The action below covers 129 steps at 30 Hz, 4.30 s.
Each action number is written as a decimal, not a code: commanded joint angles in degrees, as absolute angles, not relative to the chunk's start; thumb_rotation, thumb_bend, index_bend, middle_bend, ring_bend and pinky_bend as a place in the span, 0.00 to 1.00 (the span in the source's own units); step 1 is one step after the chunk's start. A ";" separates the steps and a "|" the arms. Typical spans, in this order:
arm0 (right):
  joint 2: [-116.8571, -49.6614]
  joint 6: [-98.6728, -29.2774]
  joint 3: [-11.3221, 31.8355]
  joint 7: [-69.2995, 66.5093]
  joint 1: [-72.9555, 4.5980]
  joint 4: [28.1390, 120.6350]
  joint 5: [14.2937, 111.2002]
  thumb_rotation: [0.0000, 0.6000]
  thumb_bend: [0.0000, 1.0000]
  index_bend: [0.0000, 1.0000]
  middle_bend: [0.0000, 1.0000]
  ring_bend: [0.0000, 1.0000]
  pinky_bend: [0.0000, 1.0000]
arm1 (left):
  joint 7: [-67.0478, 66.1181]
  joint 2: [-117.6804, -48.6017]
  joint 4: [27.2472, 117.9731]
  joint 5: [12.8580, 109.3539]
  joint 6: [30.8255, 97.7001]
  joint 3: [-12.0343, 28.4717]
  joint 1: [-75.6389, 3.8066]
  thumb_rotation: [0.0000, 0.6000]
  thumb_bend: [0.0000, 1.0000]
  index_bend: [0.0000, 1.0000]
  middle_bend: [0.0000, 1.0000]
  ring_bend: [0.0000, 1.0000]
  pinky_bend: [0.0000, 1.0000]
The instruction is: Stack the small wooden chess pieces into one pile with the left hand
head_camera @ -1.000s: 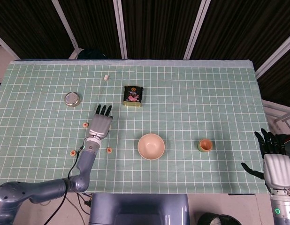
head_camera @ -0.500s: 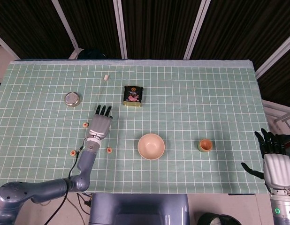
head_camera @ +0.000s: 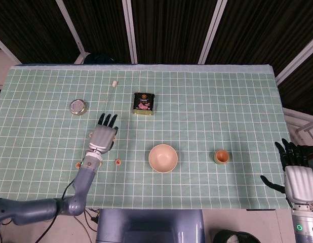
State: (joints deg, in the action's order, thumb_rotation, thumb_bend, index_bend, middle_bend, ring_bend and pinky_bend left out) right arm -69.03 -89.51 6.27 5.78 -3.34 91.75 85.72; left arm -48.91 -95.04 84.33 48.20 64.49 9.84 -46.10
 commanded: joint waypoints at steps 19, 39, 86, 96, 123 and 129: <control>-69.27 -89.81 6.28 6.63 -3.31 91.97 85.83 1.00 0.23 0.09 0.01 0.00 0.00 | -34.91 -84.84 89.43 66.63 65.84 -2.71 -35.07 1.00 0.33 0.52 0.04 0.00 0.00; -69.09 -89.79 6.58 6.30 -3.28 92.11 85.31 1.00 0.23 0.09 0.01 0.00 0.00 | -37.91 -87.39 88.87 68.90 64.41 -2.89 -33.66 1.00 0.33 0.51 0.04 0.00 0.00; -69.09 -89.66 6.73 6.89 -3.21 92.44 84.63 1.00 0.23 0.09 0.01 0.00 0.00 | -44.22 -88.11 89.26 69.19 63.89 -1.84 -32.02 1.00 0.32 0.46 0.04 0.00 0.00; -69.07 -89.65 6.78 7.01 -3.20 92.49 84.52 1.00 0.23 0.09 0.01 0.00 0.00 | -45.55 -88.27 89.42 68.88 63.64 -1.68 -32.04 1.00 0.32 0.43 0.04 0.00 0.00; -69.06 -89.62 6.95 7.17 -3.17 92.55 84.14 1.00 0.23 0.09 0.01 0.00 0.00 | -52.52 -92.64 95.16 62.05 60.14 6.35 -39.39 1.00 0.20 0.37 0.03 0.00 0.00; -69.05 -89.64 7.13 7.05 -3.16 92.59 83.87 1.00 0.23 0.09 0.01 0.00 0.00 | -53.43 -94.63 93.11 59.46 60.26 5.77 -40.10 1.00 0.20 0.39 0.03 0.00 0.00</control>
State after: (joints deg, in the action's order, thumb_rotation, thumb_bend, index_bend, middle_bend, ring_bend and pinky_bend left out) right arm -69.05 -89.64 7.13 7.06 -3.16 92.59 83.86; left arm -53.30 -94.33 93.43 59.79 60.34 5.85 -39.89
